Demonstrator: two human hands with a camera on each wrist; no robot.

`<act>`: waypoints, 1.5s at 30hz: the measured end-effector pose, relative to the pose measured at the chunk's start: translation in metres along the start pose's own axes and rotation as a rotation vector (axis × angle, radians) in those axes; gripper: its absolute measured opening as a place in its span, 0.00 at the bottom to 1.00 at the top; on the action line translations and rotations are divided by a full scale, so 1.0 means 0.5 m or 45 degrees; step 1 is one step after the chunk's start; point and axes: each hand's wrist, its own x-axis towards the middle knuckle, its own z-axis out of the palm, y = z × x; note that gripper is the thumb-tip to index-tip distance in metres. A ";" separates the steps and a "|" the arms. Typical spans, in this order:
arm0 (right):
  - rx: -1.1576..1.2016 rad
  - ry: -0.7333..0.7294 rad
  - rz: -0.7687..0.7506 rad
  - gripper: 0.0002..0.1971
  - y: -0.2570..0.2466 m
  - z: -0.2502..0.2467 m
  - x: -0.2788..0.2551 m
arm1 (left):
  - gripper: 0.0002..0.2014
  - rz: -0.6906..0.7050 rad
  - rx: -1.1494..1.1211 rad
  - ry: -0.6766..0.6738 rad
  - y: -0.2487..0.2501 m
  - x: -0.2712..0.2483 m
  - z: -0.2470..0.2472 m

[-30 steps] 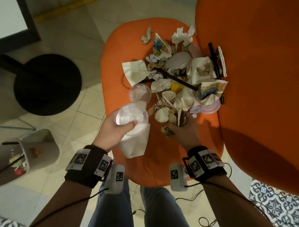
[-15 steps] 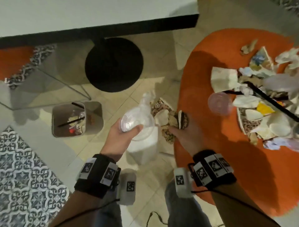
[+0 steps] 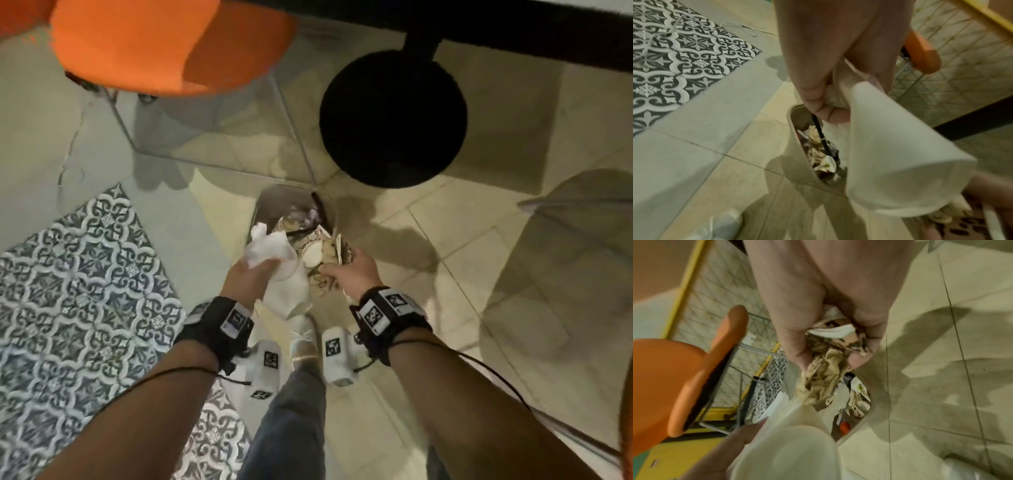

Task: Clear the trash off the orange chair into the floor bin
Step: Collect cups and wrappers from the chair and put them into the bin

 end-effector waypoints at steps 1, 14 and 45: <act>0.002 0.004 0.047 0.25 -0.008 0.027 0.022 | 0.29 -0.038 0.027 0.016 0.003 0.031 -0.012; -0.296 0.142 0.169 0.30 -0.064 0.138 0.216 | 0.24 0.274 0.936 -0.279 0.074 0.221 0.025; 0.484 0.928 -0.524 0.08 0.238 -0.706 -0.228 | 0.08 1.002 0.608 -0.723 0.179 -0.454 0.754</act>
